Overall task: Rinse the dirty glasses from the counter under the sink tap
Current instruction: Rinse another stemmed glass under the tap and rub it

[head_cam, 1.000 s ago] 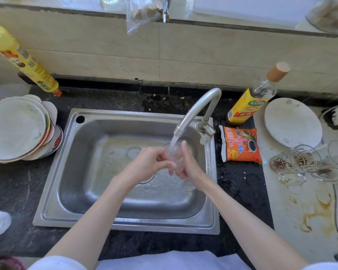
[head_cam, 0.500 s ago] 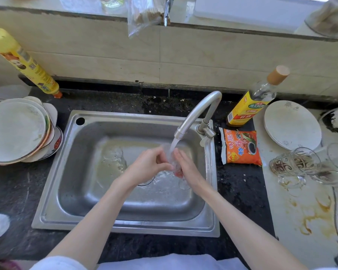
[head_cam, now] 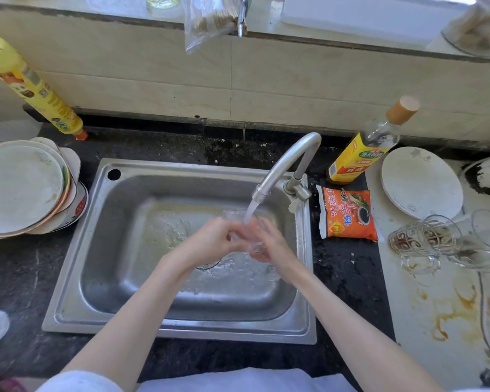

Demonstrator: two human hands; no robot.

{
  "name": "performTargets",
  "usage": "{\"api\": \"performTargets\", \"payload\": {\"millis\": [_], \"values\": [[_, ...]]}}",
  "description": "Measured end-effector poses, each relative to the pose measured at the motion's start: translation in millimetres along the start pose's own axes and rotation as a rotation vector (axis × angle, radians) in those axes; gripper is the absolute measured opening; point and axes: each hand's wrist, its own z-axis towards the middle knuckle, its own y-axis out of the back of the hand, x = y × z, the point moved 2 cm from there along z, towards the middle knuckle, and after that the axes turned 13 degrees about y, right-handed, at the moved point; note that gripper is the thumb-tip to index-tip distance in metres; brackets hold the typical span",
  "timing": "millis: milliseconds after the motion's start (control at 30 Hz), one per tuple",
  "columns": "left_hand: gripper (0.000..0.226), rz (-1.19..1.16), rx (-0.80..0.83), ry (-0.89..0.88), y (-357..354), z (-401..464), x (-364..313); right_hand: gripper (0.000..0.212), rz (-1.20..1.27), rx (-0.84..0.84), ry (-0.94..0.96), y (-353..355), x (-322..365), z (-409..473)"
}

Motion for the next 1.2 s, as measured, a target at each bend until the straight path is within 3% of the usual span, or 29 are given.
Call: {"api": "performTargets", "payload": {"millis": [67,133,267,333,400,533,600,700,800,900,1000,1133,1200], "values": [[0.019,0.123,0.229,0.010,2,-4,-1,0.078,-0.008,0.002,-0.031,-2,0,4],[0.021,0.190,0.290,0.035,3,-5,2,0.078,-0.010,0.096,-0.095,-5,0,6],[0.005,0.051,-0.026,0.101,3,-1,6,0.060,0.026,0.079,-0.078,-6,-3,5],[0.016,-0.023,-0.146,0.093,1,0,8,0.052,-0.008,0.027,0.001,-6,-4,2],[0.017,-0.030,-0.120,0.055,0,-1,8,0.050,-0.014,0.007,0.004,-6,-2,0],[0.010,0.064,0.025,0.006,5,-4,5,0.080,0.088,0.107,-0.068,0,-2,3],[0.022,0.040,-0.068,0.016,6,-4,2,0.076,0.059,0.122,-0.047,1,-2,4],[0.031,-0.049,-0.269,0.044,2,-1,-1,0.053,-0.042,0.025,0.033,0,4,5],[0.028,-0.067,-0.257,0.005,2,-1,0,0.056,-0.023,-0.019,0.044,1,6,6],[0.026,0.004,-0.130,-0.110,8,-5,-5,0.079,0.069,0.037,-0.062,6,5,6],[0.033,-0.016,-0.172,-0.113,8,-5,-4,0.096,0.059,0.093,-0.062,8,-2,10],[0.019,-0.013,-0.319,-0.162,2,-3,2,0.066,0.007,-0.048,0.016,7,-1,11],[0.012,-0.005,-0.336,-0.209,1,-4,5,0.062,0.010,-0.103,0.022,4,-1,10]]}}
